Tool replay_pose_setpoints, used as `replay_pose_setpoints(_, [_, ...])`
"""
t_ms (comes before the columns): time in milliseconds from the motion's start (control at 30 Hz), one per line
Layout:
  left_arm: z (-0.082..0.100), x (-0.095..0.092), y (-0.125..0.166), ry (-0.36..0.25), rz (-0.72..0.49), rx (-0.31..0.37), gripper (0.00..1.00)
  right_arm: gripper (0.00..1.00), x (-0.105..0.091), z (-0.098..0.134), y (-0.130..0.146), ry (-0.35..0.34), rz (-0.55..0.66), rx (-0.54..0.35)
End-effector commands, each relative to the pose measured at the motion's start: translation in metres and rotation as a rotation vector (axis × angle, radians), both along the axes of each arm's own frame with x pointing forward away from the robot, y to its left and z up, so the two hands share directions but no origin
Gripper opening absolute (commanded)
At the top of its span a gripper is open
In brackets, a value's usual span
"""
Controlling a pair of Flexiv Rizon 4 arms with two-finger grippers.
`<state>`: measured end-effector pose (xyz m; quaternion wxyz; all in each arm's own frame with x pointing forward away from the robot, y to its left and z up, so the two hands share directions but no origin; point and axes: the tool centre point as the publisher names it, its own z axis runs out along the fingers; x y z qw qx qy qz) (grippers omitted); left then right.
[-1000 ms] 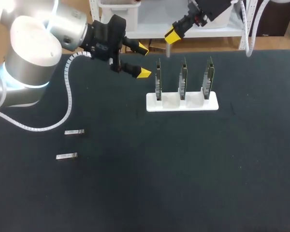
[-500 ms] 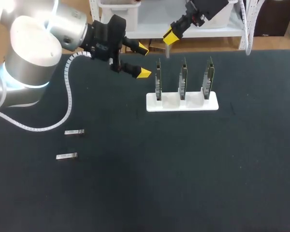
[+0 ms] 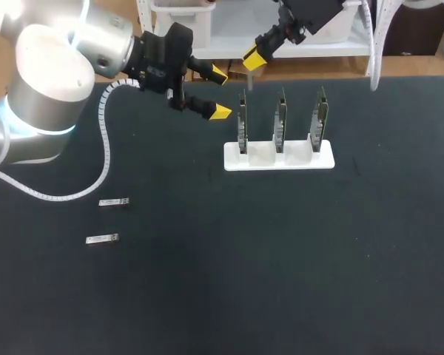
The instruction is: Pick up the optical module with the left hand, and insert it into the network port with the right hand.
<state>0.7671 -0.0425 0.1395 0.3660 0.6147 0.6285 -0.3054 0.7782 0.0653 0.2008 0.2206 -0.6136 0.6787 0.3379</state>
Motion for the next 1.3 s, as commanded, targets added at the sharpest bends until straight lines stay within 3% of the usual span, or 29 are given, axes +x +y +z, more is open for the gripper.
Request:
replay_pose_setpoints(33, [0.0,0.001,0.0,0.001,-0.002,0.002,1.0,0.0,-0.007,0.0,0.001,-0.042,-0.045,-0.001])
replay_pose_setpoints(1300, [0.0,0.001,0.0,0.001,-0.002,0.002,1.0,0.0,-0.003,-0.02,0.007,-0.039,0.027,0.029])
